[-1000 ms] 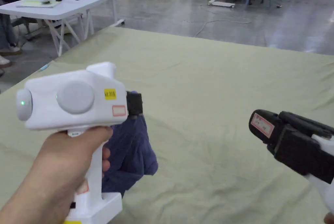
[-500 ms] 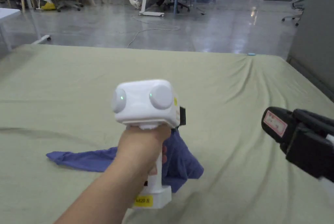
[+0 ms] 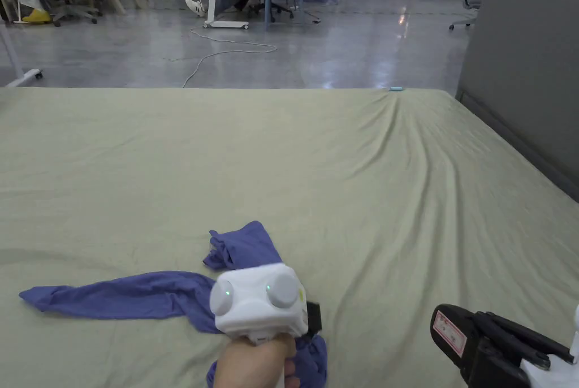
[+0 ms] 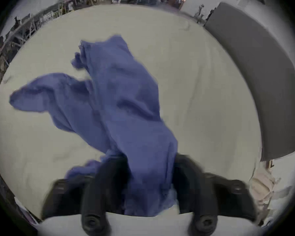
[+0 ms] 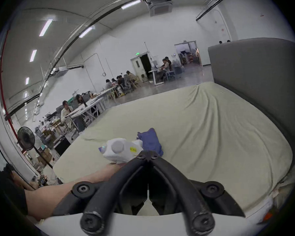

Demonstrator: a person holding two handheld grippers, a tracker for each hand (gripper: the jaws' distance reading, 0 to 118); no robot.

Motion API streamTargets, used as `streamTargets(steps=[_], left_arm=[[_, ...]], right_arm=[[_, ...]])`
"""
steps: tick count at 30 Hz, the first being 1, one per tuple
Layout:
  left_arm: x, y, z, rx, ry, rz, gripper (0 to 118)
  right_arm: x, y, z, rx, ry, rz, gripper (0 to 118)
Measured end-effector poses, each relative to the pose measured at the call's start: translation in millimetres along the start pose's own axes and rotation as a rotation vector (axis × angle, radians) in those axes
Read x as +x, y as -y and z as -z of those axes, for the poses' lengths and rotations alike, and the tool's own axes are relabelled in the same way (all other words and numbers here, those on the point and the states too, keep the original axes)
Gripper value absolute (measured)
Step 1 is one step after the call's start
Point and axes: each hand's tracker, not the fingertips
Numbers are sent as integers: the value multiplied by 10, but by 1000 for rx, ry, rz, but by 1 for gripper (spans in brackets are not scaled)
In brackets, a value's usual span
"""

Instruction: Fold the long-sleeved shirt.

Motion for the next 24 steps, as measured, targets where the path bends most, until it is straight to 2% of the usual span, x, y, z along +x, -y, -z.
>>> streamTargets(steps=[1,2,3,6,9,10,11,12,14,16,18,19,20,21,22,23,24], left_arm=[[-32,-72,-257,110,3,14,80],[-85,-111,-607,233,48,66,99],[-163,-118,-946,329,65,108,110],[-488,16,-1717,570,-15,194,110],[-866,357,-2020,520,-203,249,110],[-1009,534,-1993,450,-249,251,101],[-1179,726,-1960,441,-195,246,72],[-1298,840,-1913,405,-128,224,1],[-1532,1116,-1666,213,-32,74,0],[-1622,1247,-1503,151,32,65,0],[-1624,1151,-1418,170,-43,94,0],[-1635,1034,-1402,189,-43,99,5],[-1652,848,-1388,246,-35,88,37],[-1638,681,-1337,292,-35,77,103],[-1635,471,-1253,328,-64,76,118],[-1630,252,-1084,307,-70,92,117],[-1645,38,-921,385,-74,123,118]], right_arm=[[-16,-14,-14,9,-8,1,0],[-40,-26,-25,13,-13,-2,0],[-57,-31,-25,16,-15,-6,0],[-107,4,17,15,-29,-4,0],[-172,138,154,-34,-44,28,0],[-197,211,213,-57,-42,37,0],[-224,292,278,-85,-39,46,0],[-240,369,345,-119,-33,54,0],[-293,531,468,-183,-42,76,0],[-339,648,567,-226,-55,79,0],[-392,710,656,-253,-56,72,0],[-413,724,692,-261,-56,70,0],[-436,744,729,-269,-59,73,0],[-444,755,757,-276,-64,75,0],[-448,764,792,-284,-68,77,0],[-451,776,825,-289,-65,78,0],[-446,787,855,-294,-58,79,0]])
